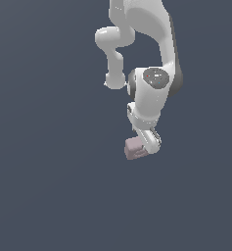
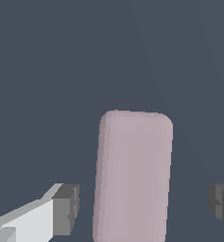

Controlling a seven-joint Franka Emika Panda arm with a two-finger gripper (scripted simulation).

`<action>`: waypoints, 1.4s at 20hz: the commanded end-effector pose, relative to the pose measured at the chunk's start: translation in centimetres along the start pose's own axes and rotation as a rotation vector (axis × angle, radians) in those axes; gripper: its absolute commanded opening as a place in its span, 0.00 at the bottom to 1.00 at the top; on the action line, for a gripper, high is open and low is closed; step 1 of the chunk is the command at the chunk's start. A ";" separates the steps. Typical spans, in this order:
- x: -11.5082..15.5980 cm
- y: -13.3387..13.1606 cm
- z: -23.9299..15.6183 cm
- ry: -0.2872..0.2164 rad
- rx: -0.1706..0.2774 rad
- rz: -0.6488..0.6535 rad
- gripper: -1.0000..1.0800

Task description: Pick up the object and move it to a goal position.

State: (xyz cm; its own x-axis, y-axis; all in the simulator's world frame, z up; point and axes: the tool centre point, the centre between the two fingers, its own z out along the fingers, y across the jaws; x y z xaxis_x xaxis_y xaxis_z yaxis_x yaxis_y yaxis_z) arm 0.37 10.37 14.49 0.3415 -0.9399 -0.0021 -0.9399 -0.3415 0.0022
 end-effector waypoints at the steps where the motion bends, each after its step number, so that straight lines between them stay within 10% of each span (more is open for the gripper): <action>1: -0.2 -0.1 0.0 0.001 0.001 0.031 0.96; 27: -0.4 -0.2 5.0 0.002 0.002 0.070 0.96; 28: -0.4 -0.2 5.0 0.002 0.002 0.070 0.00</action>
State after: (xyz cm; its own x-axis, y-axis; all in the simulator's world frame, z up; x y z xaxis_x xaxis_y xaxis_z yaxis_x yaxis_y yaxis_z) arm 0.39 10.83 9.52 0.2753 -0.9614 0.0003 -0.9614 -0.2753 0.0005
